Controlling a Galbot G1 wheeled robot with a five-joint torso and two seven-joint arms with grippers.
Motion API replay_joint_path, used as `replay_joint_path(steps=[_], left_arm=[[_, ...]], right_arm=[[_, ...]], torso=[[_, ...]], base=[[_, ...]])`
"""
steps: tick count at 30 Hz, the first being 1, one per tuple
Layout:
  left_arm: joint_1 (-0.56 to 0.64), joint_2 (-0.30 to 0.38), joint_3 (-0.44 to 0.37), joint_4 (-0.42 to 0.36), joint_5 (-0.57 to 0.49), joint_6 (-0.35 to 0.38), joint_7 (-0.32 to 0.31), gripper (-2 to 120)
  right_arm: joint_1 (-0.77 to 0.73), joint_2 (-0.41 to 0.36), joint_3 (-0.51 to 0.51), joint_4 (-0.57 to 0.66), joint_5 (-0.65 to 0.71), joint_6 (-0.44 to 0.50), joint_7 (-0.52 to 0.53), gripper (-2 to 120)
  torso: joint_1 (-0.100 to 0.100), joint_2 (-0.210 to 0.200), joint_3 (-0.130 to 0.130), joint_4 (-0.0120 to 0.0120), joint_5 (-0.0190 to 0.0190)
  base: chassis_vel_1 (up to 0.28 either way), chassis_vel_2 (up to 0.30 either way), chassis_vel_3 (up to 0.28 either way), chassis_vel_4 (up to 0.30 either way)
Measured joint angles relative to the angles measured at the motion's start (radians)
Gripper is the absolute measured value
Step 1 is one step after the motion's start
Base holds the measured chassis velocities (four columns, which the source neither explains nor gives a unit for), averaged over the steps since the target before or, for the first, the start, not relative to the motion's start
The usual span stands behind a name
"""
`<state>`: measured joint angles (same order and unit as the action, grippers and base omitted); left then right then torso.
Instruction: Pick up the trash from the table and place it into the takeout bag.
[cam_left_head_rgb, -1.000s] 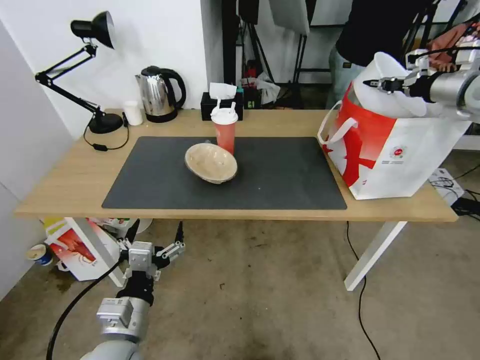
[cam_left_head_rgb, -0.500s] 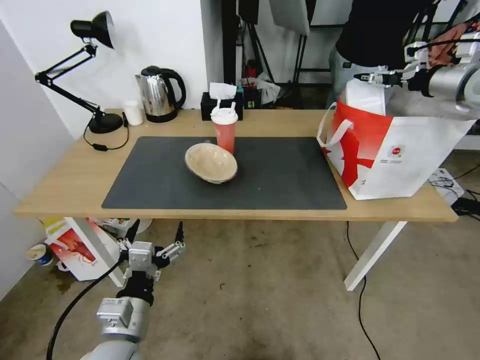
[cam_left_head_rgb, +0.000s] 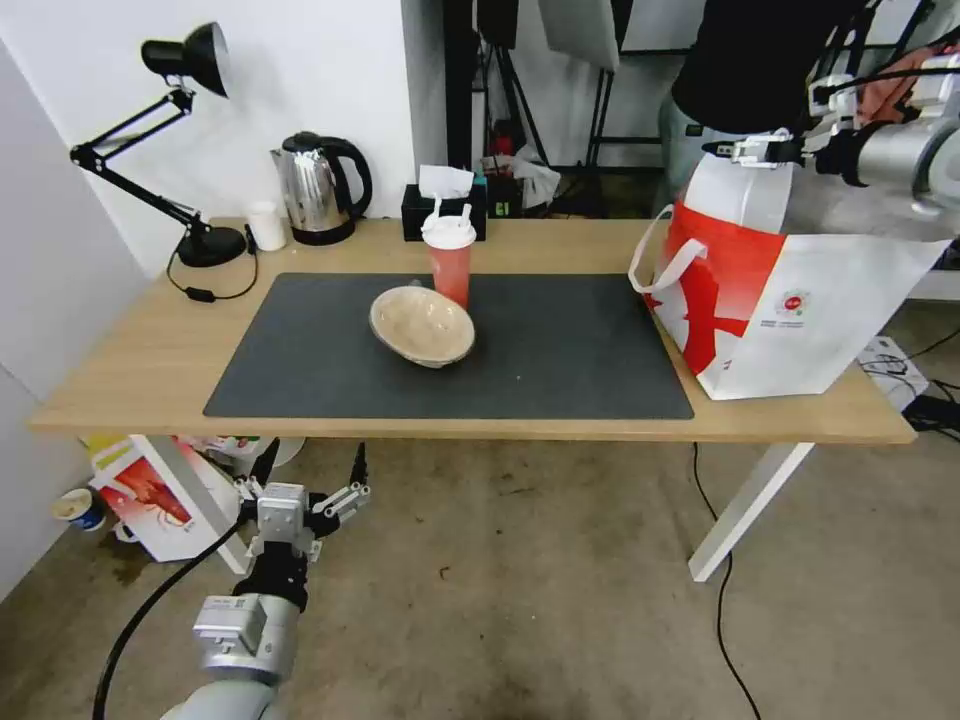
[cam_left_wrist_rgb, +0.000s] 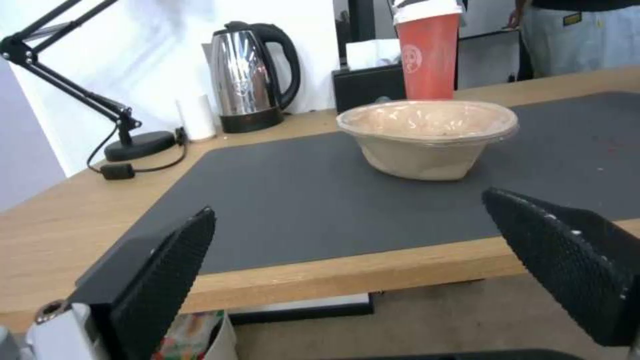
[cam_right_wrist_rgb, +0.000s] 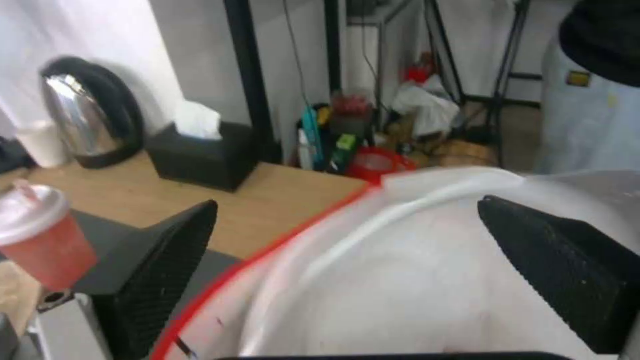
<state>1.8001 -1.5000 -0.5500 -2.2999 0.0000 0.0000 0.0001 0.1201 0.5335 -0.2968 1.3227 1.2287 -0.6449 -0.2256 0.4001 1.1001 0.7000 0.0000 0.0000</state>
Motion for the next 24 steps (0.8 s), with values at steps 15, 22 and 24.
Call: replay_joint_path(steps=[15,22,24], left_arm=[[0.0,0.0,0.0,0.0,0.0,0.0,0.0,100],[0.0,0.0,0.0,0.0,0.0,0.0,0.0,100],[0.0,0.0,0.0,0.0,0.0,0.0,0.0,100]], right_arm=[[0.134,-0.05,-0.178,0.029,0.031,-0.08,0.085,100],[0.162,-0.059,-0.229,0.031,0.018,-0.08,0.091,100],[0.164,-0.058,-0.231,0.031,0.014,-0.08,0.091,100]], torso=[[0.0,0.0,0.0,-0.0001,-0.0001],[0.0,0.0,0.0,-0.0001,0.0001],[0.0,0.0,0.0,-0.0001,0.0]], base=[[0.0,0.0,0.0,0.0],[0.0,0.0,0.0,0.0],[0.0,0.0,0.0,0.0]])
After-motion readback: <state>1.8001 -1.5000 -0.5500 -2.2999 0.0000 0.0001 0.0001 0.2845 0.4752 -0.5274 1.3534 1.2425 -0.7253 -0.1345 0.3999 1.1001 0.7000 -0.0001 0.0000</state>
